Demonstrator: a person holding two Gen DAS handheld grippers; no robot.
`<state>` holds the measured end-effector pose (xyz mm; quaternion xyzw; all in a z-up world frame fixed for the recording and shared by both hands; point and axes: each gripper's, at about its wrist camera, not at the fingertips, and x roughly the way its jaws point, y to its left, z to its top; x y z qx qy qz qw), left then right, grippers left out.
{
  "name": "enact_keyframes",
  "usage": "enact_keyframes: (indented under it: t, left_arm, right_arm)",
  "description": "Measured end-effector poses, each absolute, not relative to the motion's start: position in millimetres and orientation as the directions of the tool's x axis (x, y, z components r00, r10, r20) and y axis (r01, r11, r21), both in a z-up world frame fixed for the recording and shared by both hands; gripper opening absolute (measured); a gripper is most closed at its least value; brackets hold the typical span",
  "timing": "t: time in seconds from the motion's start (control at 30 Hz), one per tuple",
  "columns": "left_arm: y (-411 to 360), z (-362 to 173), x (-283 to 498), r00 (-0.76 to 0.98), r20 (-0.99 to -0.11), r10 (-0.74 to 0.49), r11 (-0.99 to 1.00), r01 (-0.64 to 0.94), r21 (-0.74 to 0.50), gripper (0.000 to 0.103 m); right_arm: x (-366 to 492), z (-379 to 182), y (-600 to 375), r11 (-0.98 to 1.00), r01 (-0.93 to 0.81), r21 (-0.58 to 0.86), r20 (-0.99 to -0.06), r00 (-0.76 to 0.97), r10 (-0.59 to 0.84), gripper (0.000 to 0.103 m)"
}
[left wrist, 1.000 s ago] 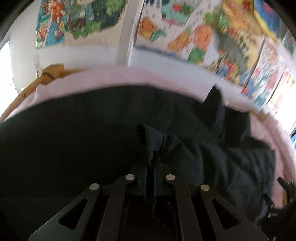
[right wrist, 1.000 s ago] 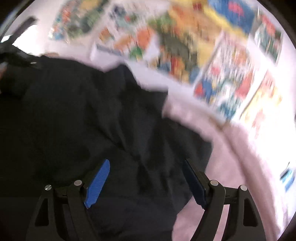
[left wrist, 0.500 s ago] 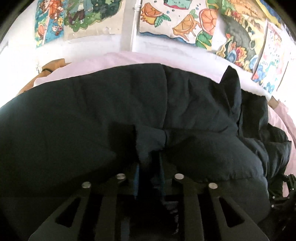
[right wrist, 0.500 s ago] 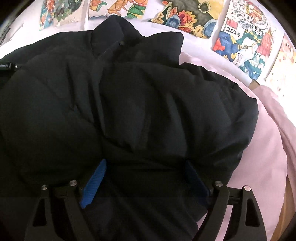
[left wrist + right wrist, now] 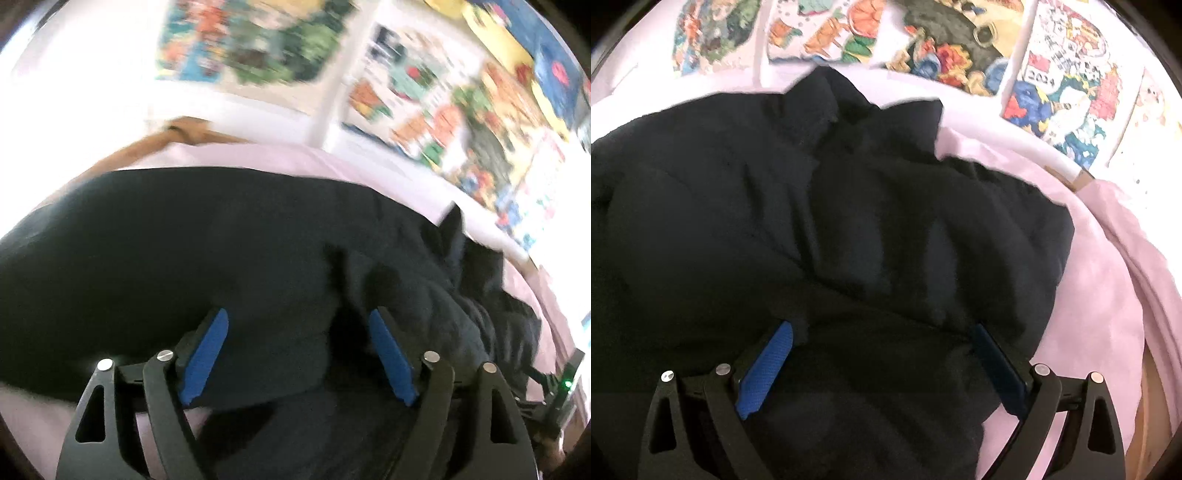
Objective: Fold large clothes
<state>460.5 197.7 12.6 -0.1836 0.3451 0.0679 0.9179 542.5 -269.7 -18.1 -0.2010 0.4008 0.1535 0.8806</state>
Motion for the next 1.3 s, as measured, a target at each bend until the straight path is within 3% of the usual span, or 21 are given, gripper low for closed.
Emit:
enact_keyframes:
  t: [0.27,0.57,0.83,0.93,0.97,1.0,1.07,1.2,1.3]
  left_arm:
    - [257,28,369,0.778,-0.609,0.154,0.798,-0.462,-0.388,0.077]
    - [325,15,298,0.722,-0.638,0.267,0.506,-0.669,-0.545,0.087]
    - [354,-10,280,0.722,-0.65,0.238,0.382,-0.685,-0.62,0.086]
    - [354,-9,276,0.751,-0.608,0.258,0.395,-0.656,-0.643,0.084]
    - [353,-7,274,0.763,-0.589,0.266,0.407,-0.643,-0.649,0.072]
    - [352,-5,274,0.772,-0.575,0.27,0.425,-0.631,-0.648,0.047]
    - [351,-2,279,0.772,-0.579,0.262,0.458,-0.628,-0.629,0.026]
    - [350,10,283,0.795,-0.539,0.28,0.502,-0.599,-0.624,0.01]
    - [344,30,289,0.824,-0.482,0.298,0.564,-0.559,-0.608,0.005]
  right_arm:
    - [530,20,-180,0.77,-0.61,-0.187,-0.746,0.598,0.293,0.099]
    - [533,9,-36,0.681,-0.701,-0.211,-0.722,0.582,0.376,0.099]
    - [535,-32,16,0.643,-0.717,-0.271,-0.723,0.592,0.355,0.099]
    - [532,-46,23,0.628,-0.721,-0.292,-0.731,0.592,0.339,0.103]
    - [532,-52,24,0.623,-0.725,-0.293,-0.735,0.588,0.338,0.103]
    - [532,-54,25,0.623,-0.725,-0.293,-0.736,0.587,0.337,0.103]
    - [533,-58,27,0.621,-0.727,-0.292,-0.741,0.583,0.334,0.103]
    - [531,-56,28,0.623,-0.728,-0.286,-0.741,0.581,0.338,0.103]
    - [529,-51,24,0.625,-0.731,-0.274,-0.736,0.577,0.352,0.103]
